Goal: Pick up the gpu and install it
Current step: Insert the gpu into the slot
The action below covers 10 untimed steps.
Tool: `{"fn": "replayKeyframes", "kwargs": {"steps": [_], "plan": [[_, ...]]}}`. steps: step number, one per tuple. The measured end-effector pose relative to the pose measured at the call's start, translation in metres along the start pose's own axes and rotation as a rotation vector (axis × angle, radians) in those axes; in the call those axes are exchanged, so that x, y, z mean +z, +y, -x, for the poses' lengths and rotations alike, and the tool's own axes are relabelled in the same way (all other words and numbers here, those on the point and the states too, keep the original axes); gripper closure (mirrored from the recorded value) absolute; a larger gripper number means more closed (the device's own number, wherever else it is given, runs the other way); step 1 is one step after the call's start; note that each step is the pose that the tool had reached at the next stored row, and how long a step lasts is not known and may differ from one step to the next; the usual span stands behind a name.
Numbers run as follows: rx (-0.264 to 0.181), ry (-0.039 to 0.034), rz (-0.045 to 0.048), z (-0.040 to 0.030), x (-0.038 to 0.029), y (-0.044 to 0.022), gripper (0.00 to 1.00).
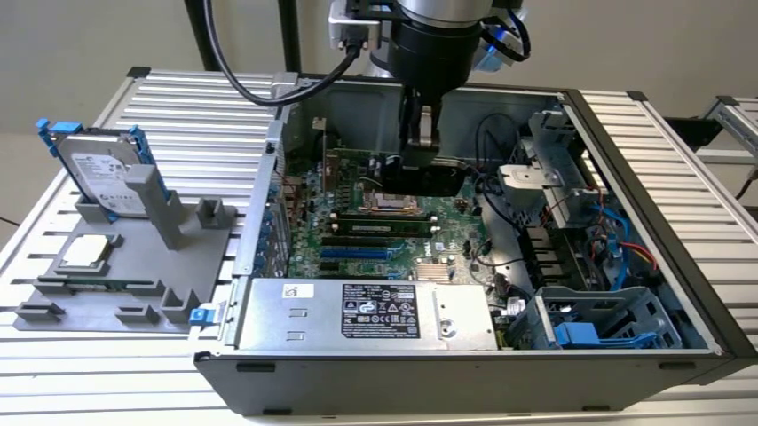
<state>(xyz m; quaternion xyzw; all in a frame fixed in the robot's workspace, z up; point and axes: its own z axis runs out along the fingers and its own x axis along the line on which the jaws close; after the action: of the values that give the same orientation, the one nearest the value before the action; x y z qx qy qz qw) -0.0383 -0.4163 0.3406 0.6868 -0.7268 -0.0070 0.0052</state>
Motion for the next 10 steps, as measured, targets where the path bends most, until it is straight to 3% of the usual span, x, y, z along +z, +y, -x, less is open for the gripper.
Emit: {"fn": "replayKeyframes", "kwargs": {"steps": [10], "plan": [[0.0,0.0028,-0.0002,0.0,0.001,0.0,1.0]]}}
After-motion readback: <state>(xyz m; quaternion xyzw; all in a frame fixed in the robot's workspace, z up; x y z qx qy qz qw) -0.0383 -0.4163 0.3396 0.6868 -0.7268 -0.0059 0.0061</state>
